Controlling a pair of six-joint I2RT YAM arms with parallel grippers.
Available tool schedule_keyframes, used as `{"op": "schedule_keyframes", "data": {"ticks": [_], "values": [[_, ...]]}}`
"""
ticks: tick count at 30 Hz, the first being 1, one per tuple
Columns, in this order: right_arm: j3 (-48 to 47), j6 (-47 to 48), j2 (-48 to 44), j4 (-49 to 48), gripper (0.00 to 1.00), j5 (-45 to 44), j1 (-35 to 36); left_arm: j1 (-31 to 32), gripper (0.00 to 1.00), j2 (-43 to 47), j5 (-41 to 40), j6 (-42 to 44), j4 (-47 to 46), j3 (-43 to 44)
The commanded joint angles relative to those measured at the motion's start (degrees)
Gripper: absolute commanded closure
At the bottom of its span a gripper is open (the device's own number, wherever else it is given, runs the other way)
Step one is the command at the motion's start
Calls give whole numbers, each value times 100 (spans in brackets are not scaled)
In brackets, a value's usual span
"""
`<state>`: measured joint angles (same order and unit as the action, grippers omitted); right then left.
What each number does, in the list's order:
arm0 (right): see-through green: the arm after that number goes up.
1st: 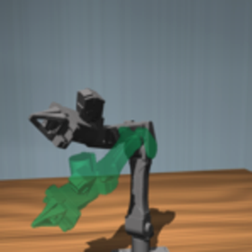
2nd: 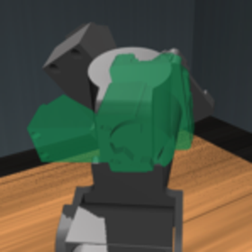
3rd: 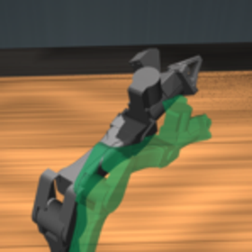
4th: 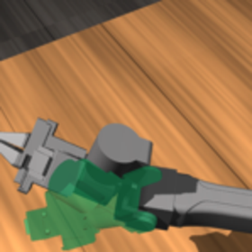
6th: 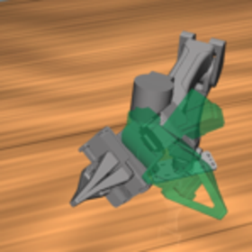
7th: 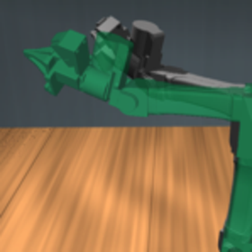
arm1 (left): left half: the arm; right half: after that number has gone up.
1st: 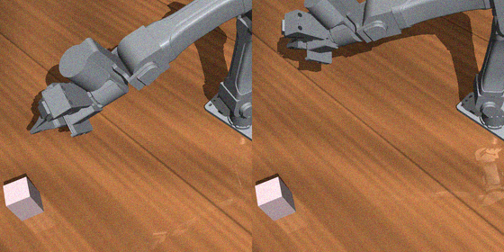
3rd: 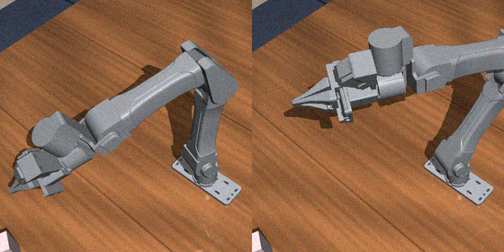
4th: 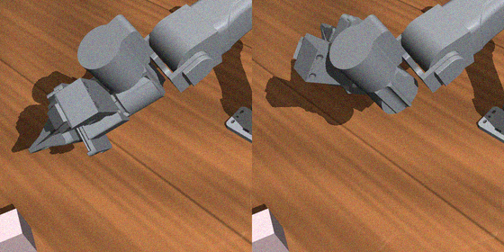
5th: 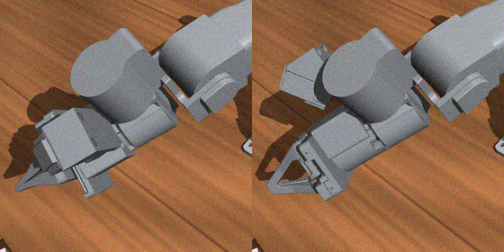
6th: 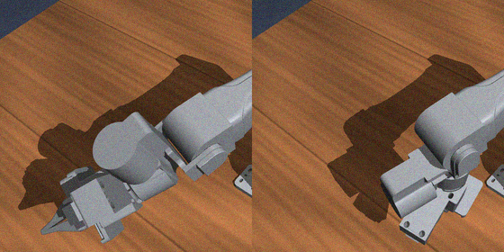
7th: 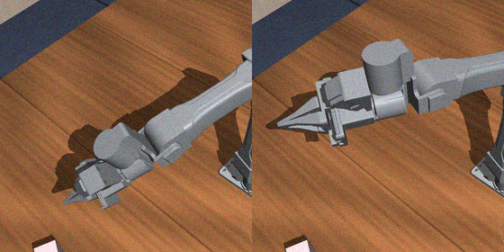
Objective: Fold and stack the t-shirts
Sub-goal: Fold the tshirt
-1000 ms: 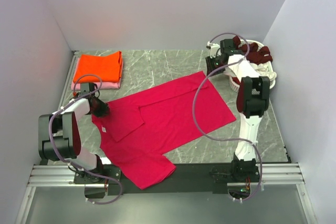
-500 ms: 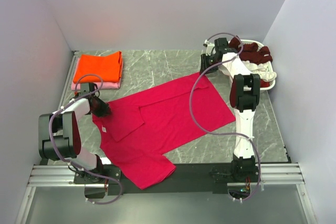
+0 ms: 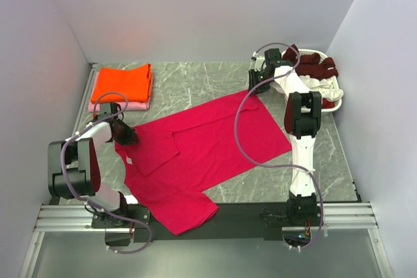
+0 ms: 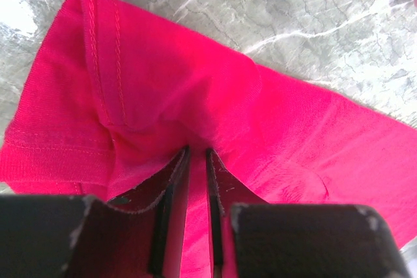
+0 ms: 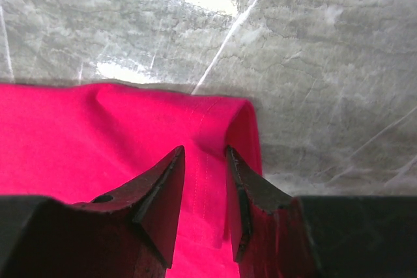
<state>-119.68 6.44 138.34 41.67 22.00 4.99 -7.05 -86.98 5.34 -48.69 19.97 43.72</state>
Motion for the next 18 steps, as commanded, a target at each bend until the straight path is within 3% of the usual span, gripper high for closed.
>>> {"op": "schedule_keyframes", "data": {"ticks": [1,5,7,8,9,11,18], "values": [[-257,-81,149,113,61,-99,63,11,78,-65,134,149,43,4],[-319,-72,167,104,63,-64,98,11,78,-74,151,158,34,4],[-380,-55,184,148,68,-3,107,11,78,-91,151,158,34,13],[-407,-55,193,175,73,15,107,19,78,-100,151,158,34,13],[-433,-37,202,175,86,32,124,11,79,-109,160,158,34,13],[-503,-55,176,140,100,33,125,19,79,-126,151,158,34,39],[-714,-46,-18,-273,100,-486,125,19,81,-214,55,166,69,83]]}}
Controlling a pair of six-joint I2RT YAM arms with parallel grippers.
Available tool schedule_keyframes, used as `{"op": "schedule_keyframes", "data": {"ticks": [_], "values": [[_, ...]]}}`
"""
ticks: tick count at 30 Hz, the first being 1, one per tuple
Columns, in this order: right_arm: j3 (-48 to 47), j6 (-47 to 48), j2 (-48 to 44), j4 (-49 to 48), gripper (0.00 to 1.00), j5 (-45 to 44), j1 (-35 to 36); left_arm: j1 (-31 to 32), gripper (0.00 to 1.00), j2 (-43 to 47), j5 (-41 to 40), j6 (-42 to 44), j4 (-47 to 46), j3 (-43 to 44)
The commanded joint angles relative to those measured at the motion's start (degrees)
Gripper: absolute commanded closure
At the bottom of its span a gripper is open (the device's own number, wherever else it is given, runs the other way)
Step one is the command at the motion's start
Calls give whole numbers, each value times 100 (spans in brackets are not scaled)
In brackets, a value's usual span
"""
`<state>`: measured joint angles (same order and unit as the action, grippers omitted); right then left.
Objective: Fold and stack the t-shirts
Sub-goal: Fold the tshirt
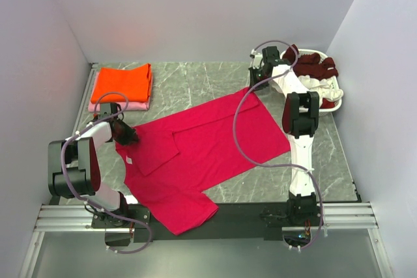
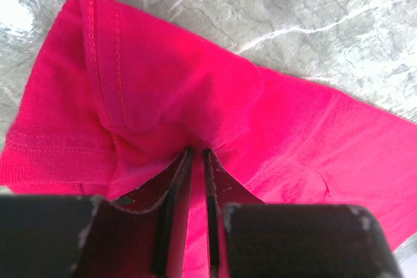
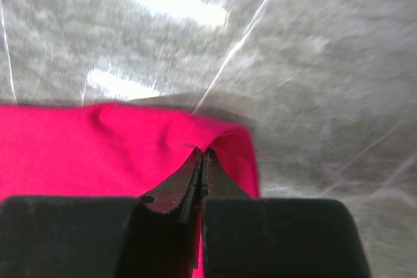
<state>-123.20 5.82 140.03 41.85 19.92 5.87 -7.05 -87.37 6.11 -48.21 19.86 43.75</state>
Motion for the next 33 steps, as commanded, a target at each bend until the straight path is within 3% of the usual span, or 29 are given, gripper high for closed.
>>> {"op": "schedule_keyframes", "data": {"ticks": [1,14,22,25,26,28,31,33], "values": [[-476,15,-169,-300,100,-313,37,11,81,-183,-22,118,80,99],[-785,235,183,-651,100,-1121,186,11,81,-245,214,250,-34,178],[-1083,665,323,-1257,100,-2359,503,11,80,-421,821,689,-105,555],[-1136,780,332,-1538,87,-2834,547,11,76,-360,1610,1031,-263,793],[-1154,884,332,-1609,76,-2967,564,11,73,-290,1961,1137,-341,846],[-1294,1016,315,-1723,68,-3248,591,10,69,87,2471,1382,-535,1021],[-1295,1184,18,-1802,55,-3407,582,10,56,834,2536,2048,-457,1407],[-998,1272,-290,-1672,47,-3014,591,11,48,1335,2343,2393,-273,1715]]}}
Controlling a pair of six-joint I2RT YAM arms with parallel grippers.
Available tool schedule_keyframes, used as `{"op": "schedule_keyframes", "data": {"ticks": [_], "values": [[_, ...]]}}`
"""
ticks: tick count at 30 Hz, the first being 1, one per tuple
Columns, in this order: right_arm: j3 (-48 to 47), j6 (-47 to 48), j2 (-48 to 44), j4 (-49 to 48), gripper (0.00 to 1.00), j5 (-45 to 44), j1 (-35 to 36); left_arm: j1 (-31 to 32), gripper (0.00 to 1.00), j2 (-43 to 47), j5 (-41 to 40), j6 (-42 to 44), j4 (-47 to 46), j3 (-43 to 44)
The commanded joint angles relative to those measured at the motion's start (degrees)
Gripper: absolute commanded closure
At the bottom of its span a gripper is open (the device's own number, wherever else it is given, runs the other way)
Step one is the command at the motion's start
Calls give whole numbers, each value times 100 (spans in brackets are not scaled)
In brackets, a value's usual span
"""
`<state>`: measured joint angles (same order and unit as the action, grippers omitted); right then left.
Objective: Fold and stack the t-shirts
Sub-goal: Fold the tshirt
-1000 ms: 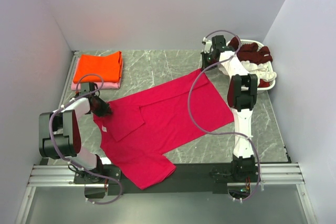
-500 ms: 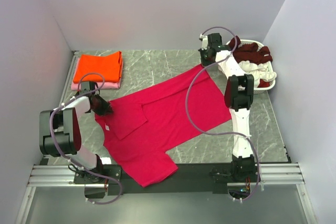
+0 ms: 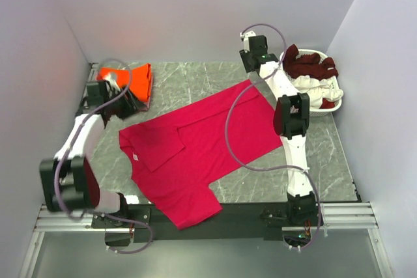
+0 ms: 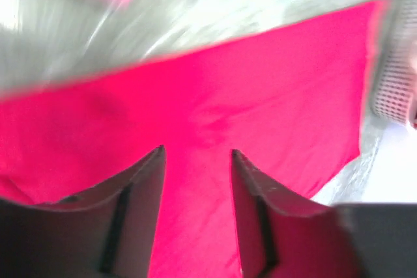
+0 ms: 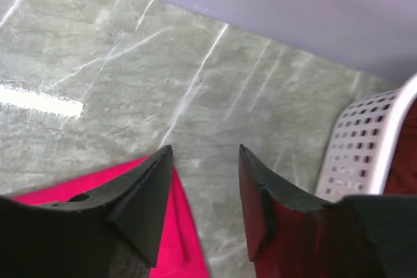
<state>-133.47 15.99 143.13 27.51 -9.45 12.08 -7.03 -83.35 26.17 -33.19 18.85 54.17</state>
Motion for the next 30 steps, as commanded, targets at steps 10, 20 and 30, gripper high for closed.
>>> {"op": "schedule_keyframes", "data": {"ticks": [10,20,30], "values": [[4370,4044,-4368,1733,42,4744,768,8,6,2165,627,824,-576,6],[3410,653,-2749,1422,70,3740,1324,8,100,3349,-1253,902,435,-801],[903,-1204,-753,1590,78,2879,700,8,99,3659,-1308,612,189,-1427]]}}
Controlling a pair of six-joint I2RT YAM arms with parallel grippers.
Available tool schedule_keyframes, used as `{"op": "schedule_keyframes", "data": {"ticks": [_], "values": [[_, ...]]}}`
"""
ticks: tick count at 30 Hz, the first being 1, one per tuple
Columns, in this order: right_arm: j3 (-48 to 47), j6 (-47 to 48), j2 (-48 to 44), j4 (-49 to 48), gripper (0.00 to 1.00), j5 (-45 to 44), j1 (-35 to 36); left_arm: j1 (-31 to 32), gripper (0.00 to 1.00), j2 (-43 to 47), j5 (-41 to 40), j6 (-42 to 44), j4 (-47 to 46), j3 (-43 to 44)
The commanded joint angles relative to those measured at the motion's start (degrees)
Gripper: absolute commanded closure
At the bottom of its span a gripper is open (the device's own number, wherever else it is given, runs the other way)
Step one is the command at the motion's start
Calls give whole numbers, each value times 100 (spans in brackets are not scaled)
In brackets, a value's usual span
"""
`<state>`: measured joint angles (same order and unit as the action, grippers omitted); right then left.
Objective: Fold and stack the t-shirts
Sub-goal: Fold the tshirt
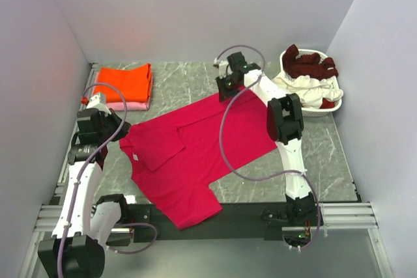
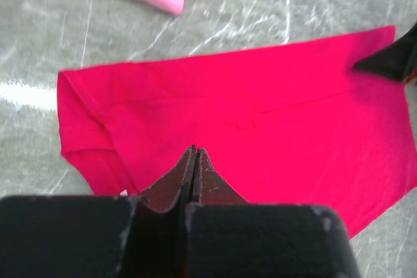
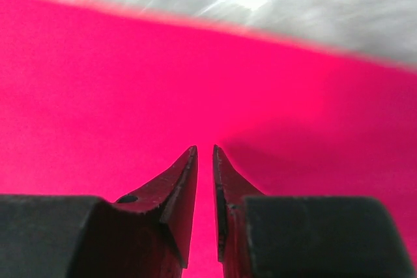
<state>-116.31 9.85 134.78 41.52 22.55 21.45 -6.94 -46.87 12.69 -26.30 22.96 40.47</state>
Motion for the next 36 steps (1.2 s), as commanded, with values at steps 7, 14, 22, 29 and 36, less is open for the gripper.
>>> {"op": "schedule_keyframes", "data": {"ticks": [7,14,22,29,36], "values": [[-1139,-431,654,664,78,-602,-238,0,94,-76,269,-50,-283,49],[-1755,-756,1208,1253,79,-1058,-247,8,50,117,392,-59,-205,119],[-1921,-967,1428,1552,82,-1130,-589,0,26,530,480,-85,15,409],[-2502,-1327,1657,1764,89,-840,-888,8,25,285,726,55,68,444],[-2361,-1415,1402,1763,89,-717,-1046,0,26,-480,674,38,147,514]]}}
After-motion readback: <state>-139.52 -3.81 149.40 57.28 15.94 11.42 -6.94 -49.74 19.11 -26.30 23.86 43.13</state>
